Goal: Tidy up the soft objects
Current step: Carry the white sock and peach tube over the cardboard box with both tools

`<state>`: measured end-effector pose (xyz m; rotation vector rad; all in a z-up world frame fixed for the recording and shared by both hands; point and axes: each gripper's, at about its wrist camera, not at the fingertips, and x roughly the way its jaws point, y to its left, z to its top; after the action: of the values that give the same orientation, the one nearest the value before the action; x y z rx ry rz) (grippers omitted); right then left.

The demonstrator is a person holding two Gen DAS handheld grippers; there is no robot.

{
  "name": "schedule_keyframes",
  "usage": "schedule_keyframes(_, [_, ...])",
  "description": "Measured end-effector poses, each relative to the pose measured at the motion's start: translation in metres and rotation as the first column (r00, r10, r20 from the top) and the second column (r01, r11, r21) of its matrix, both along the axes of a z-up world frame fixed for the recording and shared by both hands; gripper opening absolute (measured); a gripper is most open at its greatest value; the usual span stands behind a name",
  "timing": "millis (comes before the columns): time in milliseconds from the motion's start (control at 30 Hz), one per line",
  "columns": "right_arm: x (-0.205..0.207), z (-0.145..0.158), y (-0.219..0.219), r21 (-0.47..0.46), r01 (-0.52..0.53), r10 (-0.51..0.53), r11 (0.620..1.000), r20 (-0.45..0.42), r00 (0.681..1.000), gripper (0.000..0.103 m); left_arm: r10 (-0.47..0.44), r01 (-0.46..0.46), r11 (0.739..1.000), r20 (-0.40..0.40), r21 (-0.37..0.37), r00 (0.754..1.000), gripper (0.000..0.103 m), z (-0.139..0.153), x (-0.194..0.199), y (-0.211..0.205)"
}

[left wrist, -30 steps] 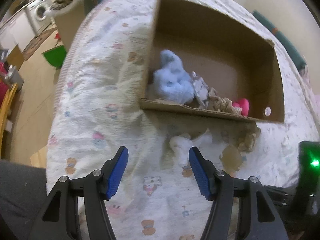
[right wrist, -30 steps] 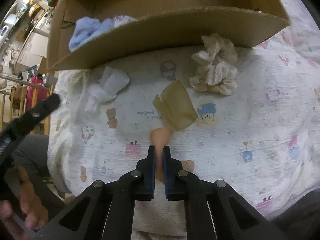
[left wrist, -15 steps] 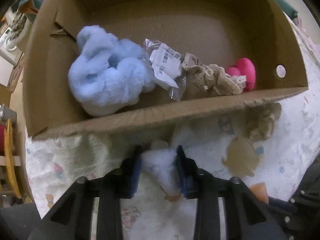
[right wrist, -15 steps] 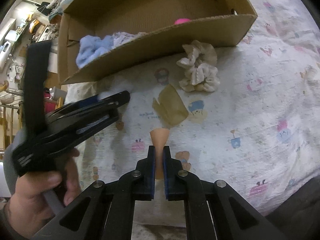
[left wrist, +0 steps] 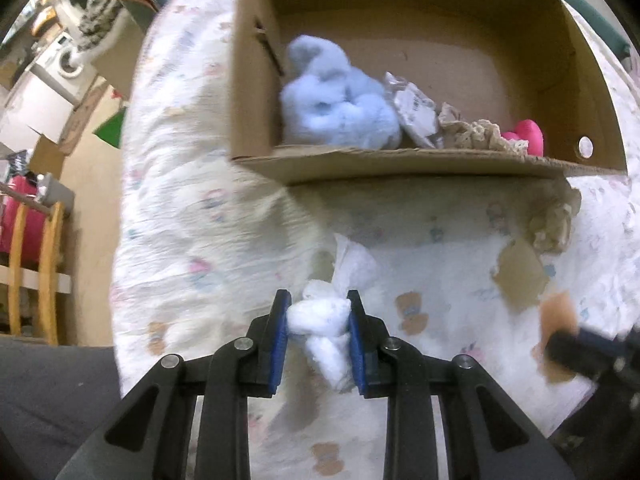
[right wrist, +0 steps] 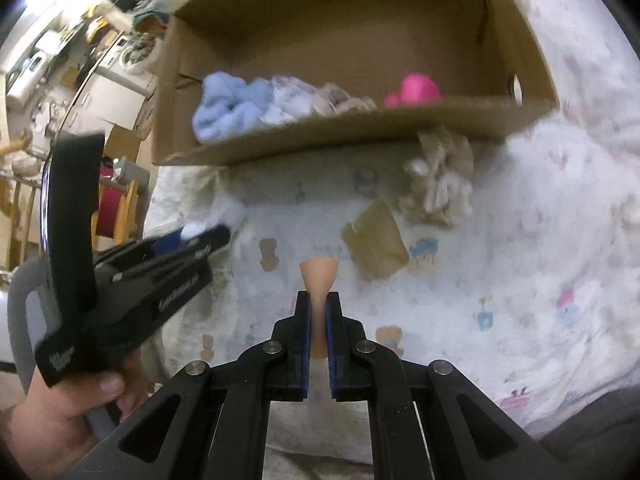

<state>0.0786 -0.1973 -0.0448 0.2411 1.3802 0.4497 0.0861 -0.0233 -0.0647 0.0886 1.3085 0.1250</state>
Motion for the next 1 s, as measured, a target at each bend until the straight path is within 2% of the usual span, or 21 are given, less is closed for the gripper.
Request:
schedule_keyframes(100, [0.003, 0.0, 0.0, 0.038, 0.005, -0.005, 0.999, -0.015, 1.0, 0.009, 0.035, -0.036, 0.999, 0.051, 0.005, 0.998, 0.024, 0.012, -0.007, 0.01])
schedule_keyframes(367, [0.001, 0.004, 0.006, 0.038, 0.0, -0.001, 0.999, 0.008, 1.0, 0.009, 0.105, -0.108, 0.994, 0.149, 0.015, 0.983, 0.024, 0.039, -0.015, 0.024])
schedule_keyframes(633, [0.006, 0.005, -0.004, 0.049, 0.039, -0.039, 0.998, 0.013, 0.999, 0.009, 0.101, -0.099, 0.995, 0.21, -0.019, 0.972, 0.024, 0.063, -0.005, 0.017])
schedule_keyframes(767, [0.007, 0.013, -0.011, 0.093, 0.071, -0.075, 0.993, 0.045, 0.996, 0.009, 0.061, -0.078, 0.995, 0.237, 0.064, 0.97, 0.024, 0.065, 0.002, 0.009])
schedule_keyframes(1000, [0.005, 0.033, -0.026, 0.146, 0.109, -0.13, 0.983, 0.142, 0.981, 0.009, 0.047, -0.051, 0.999, 0.283, 0.007, 0.958, 0.024, 0.073, 0.01, 0.014])
